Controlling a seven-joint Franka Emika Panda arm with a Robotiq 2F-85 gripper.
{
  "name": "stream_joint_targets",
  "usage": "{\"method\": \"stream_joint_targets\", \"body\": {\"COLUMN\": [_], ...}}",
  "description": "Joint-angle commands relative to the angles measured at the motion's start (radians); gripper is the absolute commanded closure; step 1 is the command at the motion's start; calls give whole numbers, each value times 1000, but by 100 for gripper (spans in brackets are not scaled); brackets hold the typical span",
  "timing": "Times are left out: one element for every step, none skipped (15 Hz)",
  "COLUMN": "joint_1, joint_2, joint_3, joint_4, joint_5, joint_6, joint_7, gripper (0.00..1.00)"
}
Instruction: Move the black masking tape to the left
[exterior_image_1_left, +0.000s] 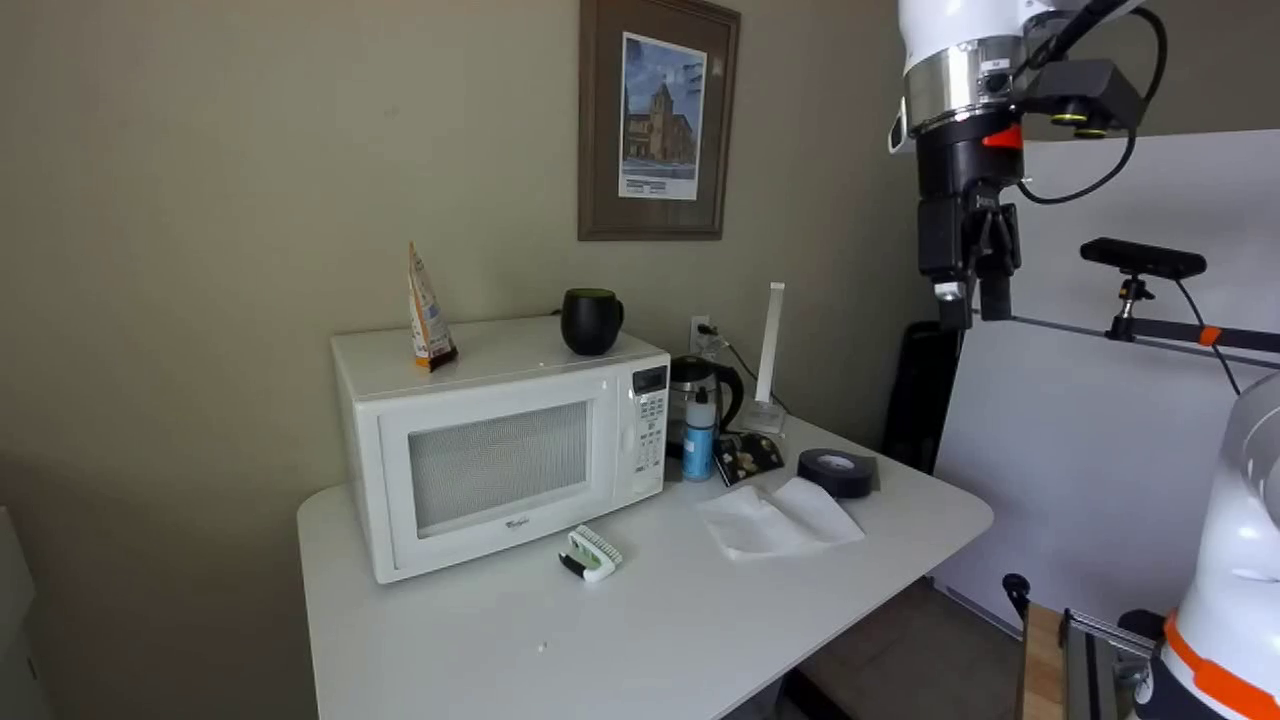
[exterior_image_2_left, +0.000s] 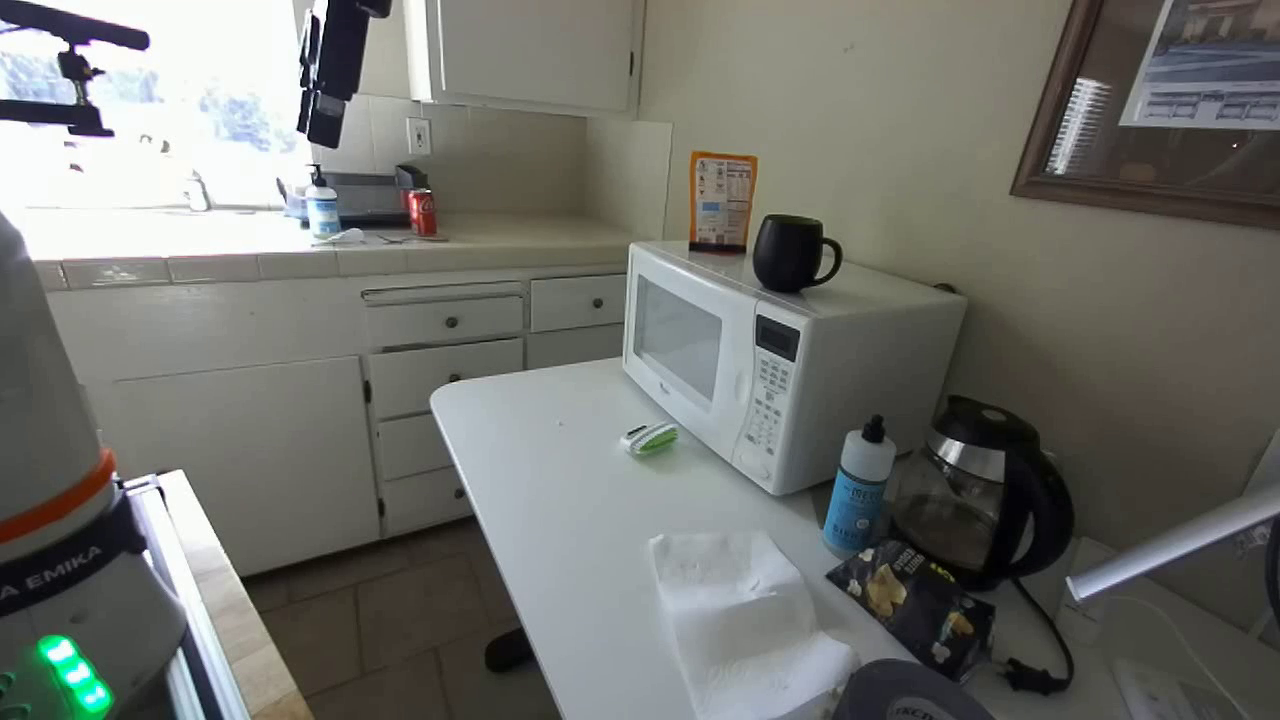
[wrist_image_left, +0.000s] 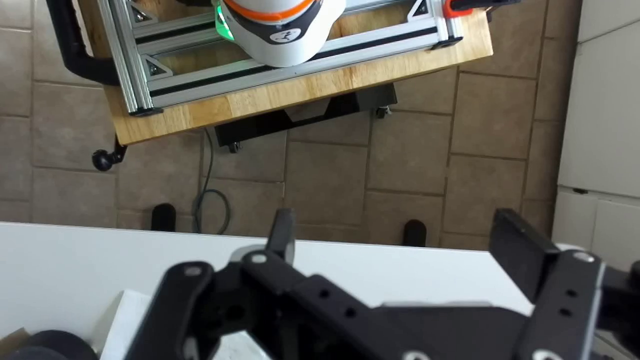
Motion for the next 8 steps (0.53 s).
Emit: {"method": "stream_joint_targets", "body": {"joint_1": [-90, -112, -145, -173, -205, -230, -248, -263], "joint_2": [68, 85, 115, 142, 180, 219, 254, 298], "joint_3": [-79, -102, -151, -188, -239, -278, -322, -361], "joint_4": [57, 69, 89, 105, 127, 141, 152, 158], "joint_5": [20, 22, 6, 5, 0, 12, 30, 56], "joint_6": [2, 7, 10, 18, 39, 70, 138, 203], "joint_7": [18, 18, -4, -10, -27, -31, -54, -72], "gripper": [0, 0, 0, 0, 0, 0, 0, 0]}}
